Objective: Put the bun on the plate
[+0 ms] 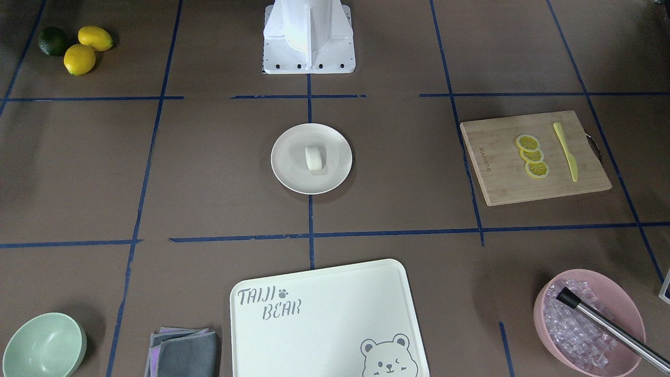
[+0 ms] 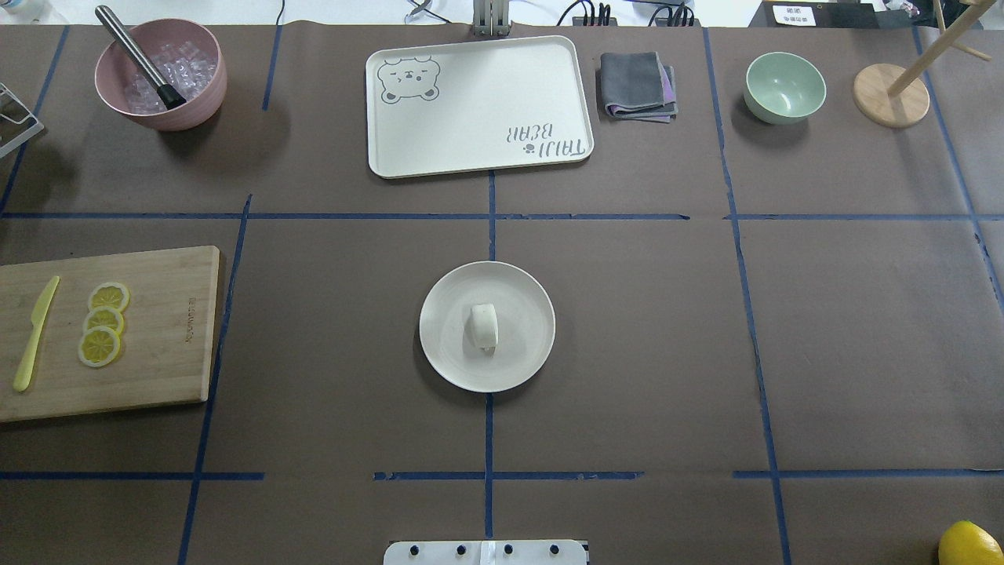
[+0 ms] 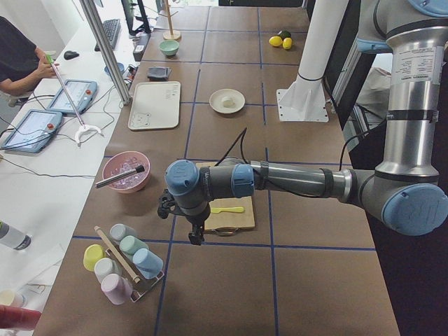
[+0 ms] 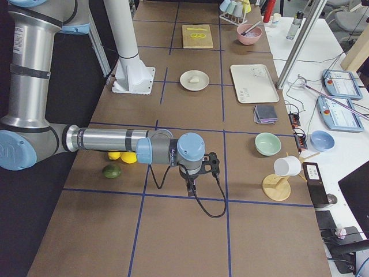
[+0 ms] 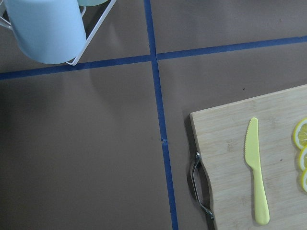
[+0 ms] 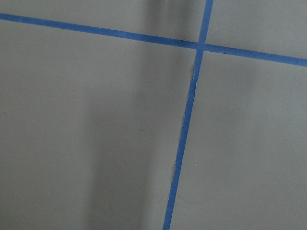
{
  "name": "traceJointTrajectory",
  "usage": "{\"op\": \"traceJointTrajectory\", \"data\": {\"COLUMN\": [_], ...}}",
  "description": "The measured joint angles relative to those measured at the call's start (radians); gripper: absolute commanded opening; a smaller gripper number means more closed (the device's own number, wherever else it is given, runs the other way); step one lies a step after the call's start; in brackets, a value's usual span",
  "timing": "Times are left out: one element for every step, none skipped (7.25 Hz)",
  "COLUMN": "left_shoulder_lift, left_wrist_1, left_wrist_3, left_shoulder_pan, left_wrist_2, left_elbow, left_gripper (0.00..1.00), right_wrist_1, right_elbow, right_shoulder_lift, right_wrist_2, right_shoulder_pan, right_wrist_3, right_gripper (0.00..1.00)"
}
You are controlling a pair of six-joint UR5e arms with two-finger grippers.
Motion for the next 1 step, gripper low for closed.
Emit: {"op": "traceJointTrajectory", "data": {"left_shoulder_lift": [-0.001], "left_wrist_1": [-0.003], "left_wrist_3": [0.000], "left_shoulder_pan": [0.000], "left_wrist_2": [0.000], "left_elbow": [0.001], "left_gripper": [1.00], "right_wrist_1": [0.000], "right_elbow": [0.000], "right_shoulder_lift": [0.001], "right_wrist_2": [0.000], "right_shoulder_pan": [0.000], "right_wrist_3": [0.002], "right_gripper": [1.00]}}
